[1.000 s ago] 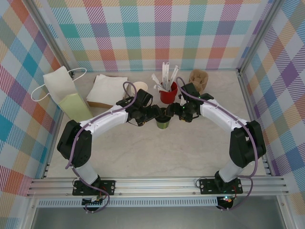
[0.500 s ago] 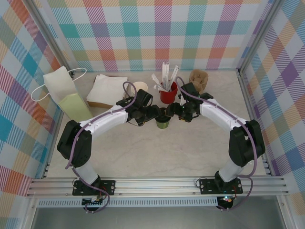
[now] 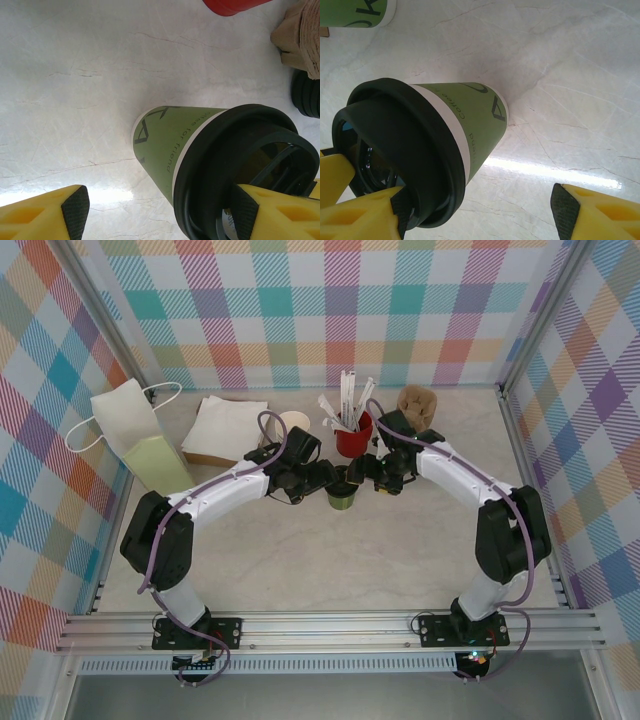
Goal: Pack the takeout coffee
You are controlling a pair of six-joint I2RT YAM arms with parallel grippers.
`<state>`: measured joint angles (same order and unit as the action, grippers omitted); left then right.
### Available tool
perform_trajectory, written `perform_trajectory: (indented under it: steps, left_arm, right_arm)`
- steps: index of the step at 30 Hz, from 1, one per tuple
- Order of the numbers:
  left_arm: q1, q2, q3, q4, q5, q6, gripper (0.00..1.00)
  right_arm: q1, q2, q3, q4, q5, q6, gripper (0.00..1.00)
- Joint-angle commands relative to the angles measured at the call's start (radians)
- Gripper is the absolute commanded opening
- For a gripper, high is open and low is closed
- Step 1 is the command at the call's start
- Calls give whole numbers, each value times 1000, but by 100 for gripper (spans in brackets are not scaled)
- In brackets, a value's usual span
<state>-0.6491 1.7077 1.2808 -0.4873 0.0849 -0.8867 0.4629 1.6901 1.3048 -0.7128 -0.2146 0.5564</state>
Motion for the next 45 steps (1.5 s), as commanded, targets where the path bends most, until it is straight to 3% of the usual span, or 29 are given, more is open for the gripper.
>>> perform_trajectory:
  steps: [1,23,33,45]
  left_arm:
    - [14,50,-34,-90,-50,-12,75]
    - [31,75,-96,-97,-16,-53,73]
    - [34,20,-11,-104,-24,-10,74]
    - [39,-121,70,-126,-40,62,85]
  right_arm:
    - [-6,68,-28,-121,57,-33,75]
    - [-21,105,-47,-188,109,-85,74]
    - [-21,60,17,-122,30,-99,76]
    - [-20,-6,117,-119,-20,-142,97]
